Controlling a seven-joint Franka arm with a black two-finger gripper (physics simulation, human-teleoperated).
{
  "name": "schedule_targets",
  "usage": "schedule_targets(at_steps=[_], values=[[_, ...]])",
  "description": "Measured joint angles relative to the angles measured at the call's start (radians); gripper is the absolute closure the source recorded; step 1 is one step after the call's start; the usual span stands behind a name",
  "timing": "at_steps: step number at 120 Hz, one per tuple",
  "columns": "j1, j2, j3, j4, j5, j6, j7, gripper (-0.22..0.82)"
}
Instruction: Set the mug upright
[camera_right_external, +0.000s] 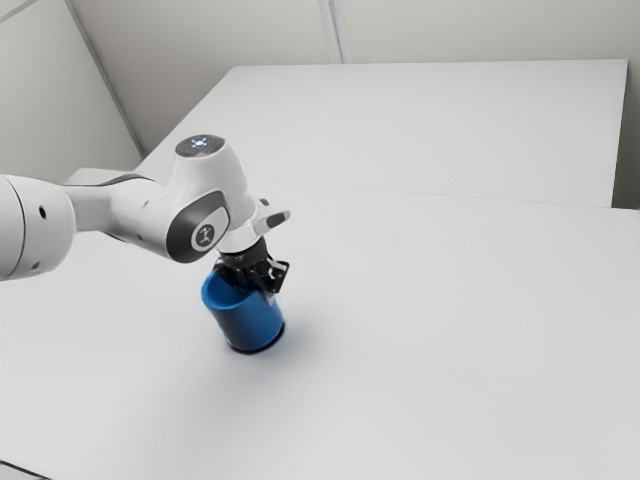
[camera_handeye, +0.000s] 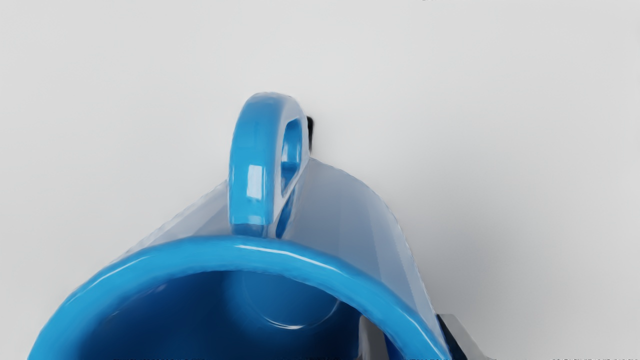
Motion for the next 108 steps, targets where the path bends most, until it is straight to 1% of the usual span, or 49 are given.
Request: schedule_targets(at_steps=[9,17,27,38,52,63,108], values=[[-0.005,-0.008,0.0,0.0,-0.008,0.001,0.002,0.39],[-0.011,-0.021,0.0,0.001,-0.011,0.001,0.004,0.29],[-0.019,-0.039,0.001,0.005,-0.014,-0.001,0.006,0.21],[-0.022,-0.056,0.001,0.014,-0.015,-0.006,0.009,0.14],[-0.018,-0.066,0.002,0.041,-0.016,-0.034,0.014,0.09],[-0.018,-0.062,0.002,0.091,-0.017,-0.082,0.017,0.07],[-0.034,-0.001,0.003,0.382,-0.018,-0.352,0.025,0.03]])
